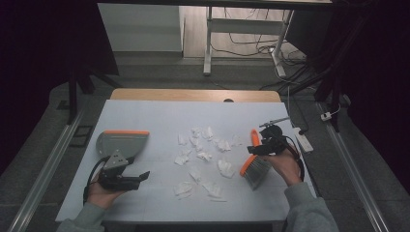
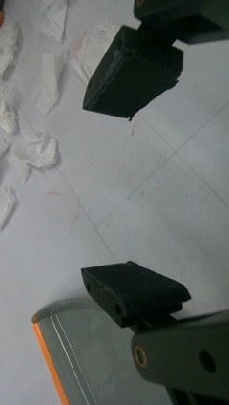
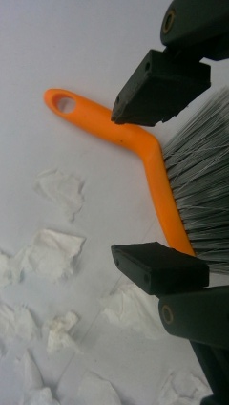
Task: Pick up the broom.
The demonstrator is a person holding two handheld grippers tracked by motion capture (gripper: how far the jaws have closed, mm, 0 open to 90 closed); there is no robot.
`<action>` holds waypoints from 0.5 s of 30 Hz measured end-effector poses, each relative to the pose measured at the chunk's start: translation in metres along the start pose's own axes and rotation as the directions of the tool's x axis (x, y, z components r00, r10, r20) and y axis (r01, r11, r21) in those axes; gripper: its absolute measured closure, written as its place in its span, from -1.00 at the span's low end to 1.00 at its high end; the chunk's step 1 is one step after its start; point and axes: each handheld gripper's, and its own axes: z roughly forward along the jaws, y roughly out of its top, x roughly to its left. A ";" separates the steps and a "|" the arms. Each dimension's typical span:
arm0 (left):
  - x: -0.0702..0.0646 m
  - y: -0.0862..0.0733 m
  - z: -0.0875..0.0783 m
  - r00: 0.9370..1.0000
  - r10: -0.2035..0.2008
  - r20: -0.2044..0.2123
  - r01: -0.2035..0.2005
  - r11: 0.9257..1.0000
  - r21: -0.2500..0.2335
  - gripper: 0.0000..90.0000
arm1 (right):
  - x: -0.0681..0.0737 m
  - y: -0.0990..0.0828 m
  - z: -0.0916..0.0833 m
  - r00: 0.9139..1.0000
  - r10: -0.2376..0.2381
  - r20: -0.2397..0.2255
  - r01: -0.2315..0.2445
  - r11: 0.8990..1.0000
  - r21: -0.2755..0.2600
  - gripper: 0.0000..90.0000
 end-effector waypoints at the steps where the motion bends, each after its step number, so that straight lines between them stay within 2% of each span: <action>1: -0.001 0.000 0.000 1.000 0.003 0.004 -0.003 1.000 -0.001 -0.55 | 0.000 0.000 0.000 1.000 0.000 0.000 0.000 1.000 0.000 -0.29; 4: -0.004 0.001 0.001 1.000 0.015 0.011 -0.015 1.000 0.004 -0.55 | 0.000 0.008 0.011 0.999 0.032 0.021 -0.034 0.997 0.065 -0.30; 8: -0.006 0.001 0.002 1.000 0.020 0.015 -0.020 1.000 0.004 -0.55 | -0.001 0.017 0.025 0.996 0.061 0.063 -0.069 0.988 0.140 -0.31; 11: -0.005 0.001 0.002 1.000 0.017 0.016 -0.017 1.000 0.005 -0.54 | -0.006 0.024 0.034 0.995 0.067 0.079 -0.081 0.979 0.185 -0.32; 12: -0.005 0.000 0.002 1.000 0.016 0.017 -0.017 1.000 0.004 -0.54 | -0.006 0.024 0.034 0.995 0.067 0.079 -0.081 0.979 0.185 -0.32; 15: -0.005 -0.001 0.001 1.000 0.014 0.024 -0.014 1.000 0.003 -0.54 | -0.015 0.026 0.044 0.987 0.117 0.110 -0.139 0.967 0.215 -0.32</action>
